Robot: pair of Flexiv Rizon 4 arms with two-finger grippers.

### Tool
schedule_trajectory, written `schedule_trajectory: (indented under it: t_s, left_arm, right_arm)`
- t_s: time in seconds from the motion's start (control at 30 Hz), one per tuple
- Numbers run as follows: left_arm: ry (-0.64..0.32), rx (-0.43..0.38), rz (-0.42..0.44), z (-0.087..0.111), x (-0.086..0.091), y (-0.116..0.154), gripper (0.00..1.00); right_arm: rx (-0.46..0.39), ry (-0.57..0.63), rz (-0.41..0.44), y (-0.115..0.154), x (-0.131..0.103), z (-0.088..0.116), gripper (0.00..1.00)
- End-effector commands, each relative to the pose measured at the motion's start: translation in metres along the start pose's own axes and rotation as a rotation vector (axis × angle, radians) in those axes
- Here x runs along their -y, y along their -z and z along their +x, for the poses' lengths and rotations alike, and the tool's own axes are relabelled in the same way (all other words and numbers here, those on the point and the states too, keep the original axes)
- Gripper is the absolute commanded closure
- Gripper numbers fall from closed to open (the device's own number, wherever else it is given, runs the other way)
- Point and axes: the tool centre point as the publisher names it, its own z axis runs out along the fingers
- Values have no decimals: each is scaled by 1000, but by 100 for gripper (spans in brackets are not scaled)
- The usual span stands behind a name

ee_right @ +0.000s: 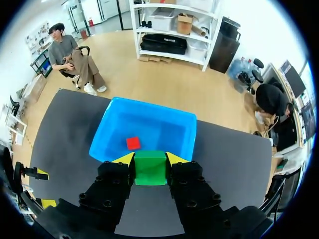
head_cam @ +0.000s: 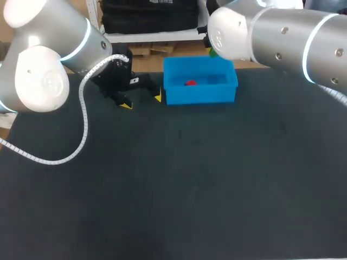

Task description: Use the left arm to pick the red cube and place it into the blue plastic box first, then use the right arm to grasp the green cube and put it into the same blue plastic box after the first action is fully finished.

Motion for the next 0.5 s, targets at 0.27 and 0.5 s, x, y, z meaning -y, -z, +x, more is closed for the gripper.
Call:
schedule_trajectory:
  t_s: [0.27, 0.5]
  left_arm:
    - [-1, 0, 3, 0, -1, 0, 0]
    - [-1, 0, 3, 0, -1, 0, 0]
  right_arm:
    - [-7, 3, 4, -6, 4, -8, 100]
    - [-14, 24, 1, -7, 4, -8, 100]
